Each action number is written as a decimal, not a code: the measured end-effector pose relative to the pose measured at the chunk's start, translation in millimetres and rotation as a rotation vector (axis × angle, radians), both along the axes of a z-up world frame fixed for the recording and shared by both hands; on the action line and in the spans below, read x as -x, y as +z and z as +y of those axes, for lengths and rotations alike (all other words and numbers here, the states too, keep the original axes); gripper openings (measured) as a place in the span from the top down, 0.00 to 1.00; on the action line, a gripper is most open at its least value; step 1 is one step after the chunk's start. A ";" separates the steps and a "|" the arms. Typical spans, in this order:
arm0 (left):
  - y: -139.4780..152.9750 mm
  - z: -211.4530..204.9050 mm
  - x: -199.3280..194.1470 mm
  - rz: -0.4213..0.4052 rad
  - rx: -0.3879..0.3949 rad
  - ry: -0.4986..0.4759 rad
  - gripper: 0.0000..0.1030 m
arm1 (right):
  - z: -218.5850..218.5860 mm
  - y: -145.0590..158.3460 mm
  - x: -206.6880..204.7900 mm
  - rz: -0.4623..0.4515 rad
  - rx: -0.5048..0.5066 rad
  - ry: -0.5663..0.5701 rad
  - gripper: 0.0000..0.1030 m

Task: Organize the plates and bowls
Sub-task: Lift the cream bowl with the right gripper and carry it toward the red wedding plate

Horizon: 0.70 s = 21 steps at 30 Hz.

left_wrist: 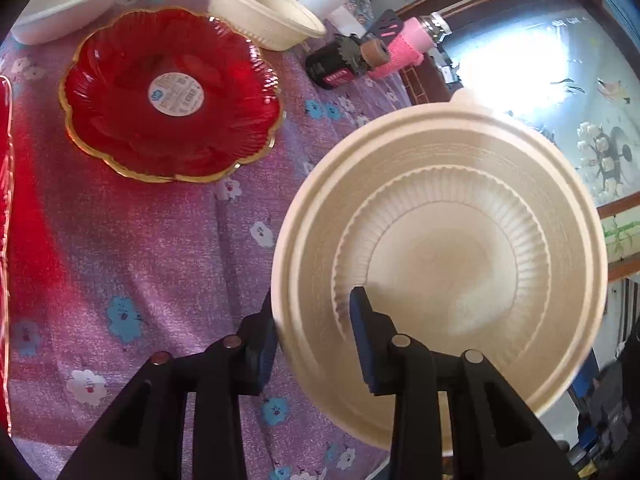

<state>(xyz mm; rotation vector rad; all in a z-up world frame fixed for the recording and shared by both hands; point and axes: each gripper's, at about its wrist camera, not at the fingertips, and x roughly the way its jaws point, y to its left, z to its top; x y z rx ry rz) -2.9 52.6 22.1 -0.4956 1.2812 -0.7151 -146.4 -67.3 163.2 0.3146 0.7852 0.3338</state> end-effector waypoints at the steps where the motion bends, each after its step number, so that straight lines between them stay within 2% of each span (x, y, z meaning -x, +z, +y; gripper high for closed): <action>1: 0.1 -0.9 1.3 -0.005 0.005 -0.001 0.69 | 6.3 0.6 5.2 -0.019 0.023 0.013 0.77; 3: 0.6 -2.9 4.9 -0.023 0.023 -0.011 0.69 | 22.0 0.2 16.0 -0.052 0.054 0.061 0.77; 7: 3.7 -5.0 14.5 -0.045 0.074 -0.036 0.70 | 43.3 -2.5 32.5 -0.121 0.173 0.075 0.77; 11: 2.7 -0.7 24.4 -0.055 0.075 -0.047 0.71 | 35.0 -12.4 30.5 -0.100 0.155 0.071 0.77; 16: 10.6 11.0 32.9 -0.105 0.030 0.004 0.69 | -21.7 -23.4 32.8 -0.065 0.073 -0.059 0.77; 19: 16.6 21.7 35.6 -0.137 0.009 0.038 0.63 | -65.7 -26.5 39.2 -0.084 0.109 -0.226 0.73; 21: 19.3 25.0 38.0 -0.158 -0.046 0.061 0.60 | -94.4 -34.5 37.4 -0.060 0.136 -0.323 0.66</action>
